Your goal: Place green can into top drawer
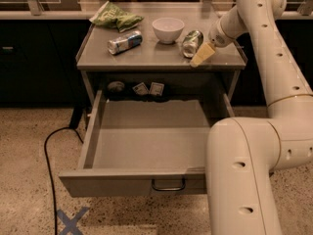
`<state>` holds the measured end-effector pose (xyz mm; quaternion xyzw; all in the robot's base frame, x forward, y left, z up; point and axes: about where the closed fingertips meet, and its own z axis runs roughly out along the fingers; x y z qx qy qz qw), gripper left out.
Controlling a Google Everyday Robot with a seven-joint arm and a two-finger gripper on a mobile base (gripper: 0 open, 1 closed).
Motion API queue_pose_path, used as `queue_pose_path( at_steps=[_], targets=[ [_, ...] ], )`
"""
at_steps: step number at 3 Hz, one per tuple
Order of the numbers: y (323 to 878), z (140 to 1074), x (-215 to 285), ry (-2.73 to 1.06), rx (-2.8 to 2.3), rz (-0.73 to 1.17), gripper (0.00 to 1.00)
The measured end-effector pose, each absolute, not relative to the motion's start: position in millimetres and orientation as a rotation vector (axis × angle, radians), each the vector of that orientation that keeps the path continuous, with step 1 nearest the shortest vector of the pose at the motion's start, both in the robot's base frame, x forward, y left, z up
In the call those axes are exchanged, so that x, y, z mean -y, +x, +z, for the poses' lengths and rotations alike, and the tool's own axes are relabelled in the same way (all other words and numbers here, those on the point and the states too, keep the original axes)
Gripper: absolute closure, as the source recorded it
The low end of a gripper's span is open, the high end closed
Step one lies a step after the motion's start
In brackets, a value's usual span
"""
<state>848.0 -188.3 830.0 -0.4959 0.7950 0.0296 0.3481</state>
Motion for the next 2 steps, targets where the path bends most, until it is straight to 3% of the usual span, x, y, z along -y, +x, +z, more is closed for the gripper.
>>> queue_pose_path(
  at_steps=[2],
  targets=[
    [853.5, 871.8, 173.9, -1.297, -1.975, 0.023, 0.0]
  ],
)
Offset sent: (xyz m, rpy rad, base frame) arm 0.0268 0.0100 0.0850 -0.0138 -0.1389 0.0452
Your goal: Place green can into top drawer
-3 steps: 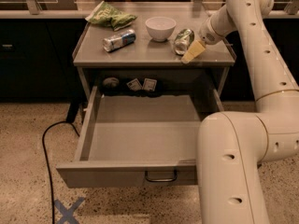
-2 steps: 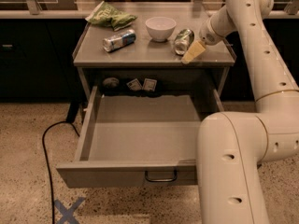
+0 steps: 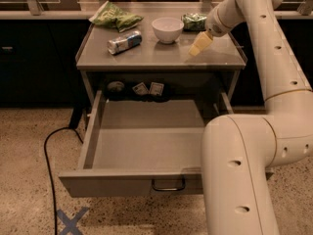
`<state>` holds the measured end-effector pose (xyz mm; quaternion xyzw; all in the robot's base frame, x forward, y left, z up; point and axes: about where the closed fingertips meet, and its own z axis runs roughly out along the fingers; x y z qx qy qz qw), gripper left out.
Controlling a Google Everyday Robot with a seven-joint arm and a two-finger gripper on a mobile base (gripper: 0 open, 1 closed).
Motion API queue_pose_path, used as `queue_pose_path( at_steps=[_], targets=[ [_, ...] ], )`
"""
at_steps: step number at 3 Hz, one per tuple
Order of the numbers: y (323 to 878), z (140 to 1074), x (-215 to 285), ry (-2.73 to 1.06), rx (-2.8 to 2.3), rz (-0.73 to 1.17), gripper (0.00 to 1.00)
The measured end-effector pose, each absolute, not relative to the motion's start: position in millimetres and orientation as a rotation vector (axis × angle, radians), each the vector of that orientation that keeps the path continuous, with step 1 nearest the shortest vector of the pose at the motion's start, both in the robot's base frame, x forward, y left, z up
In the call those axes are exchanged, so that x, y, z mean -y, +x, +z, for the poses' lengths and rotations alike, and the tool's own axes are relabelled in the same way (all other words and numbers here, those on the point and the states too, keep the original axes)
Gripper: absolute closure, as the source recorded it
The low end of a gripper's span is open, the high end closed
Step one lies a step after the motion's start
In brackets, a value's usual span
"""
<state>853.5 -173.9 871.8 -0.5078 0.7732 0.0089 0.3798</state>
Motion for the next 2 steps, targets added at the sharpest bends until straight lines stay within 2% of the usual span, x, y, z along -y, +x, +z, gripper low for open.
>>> queue_pose_path(
  at_steps=[2],
  targets=[
    [844.7, 872.5, 161.2, -1.349, -1.941, 0.076, 0.0]
  ],
)
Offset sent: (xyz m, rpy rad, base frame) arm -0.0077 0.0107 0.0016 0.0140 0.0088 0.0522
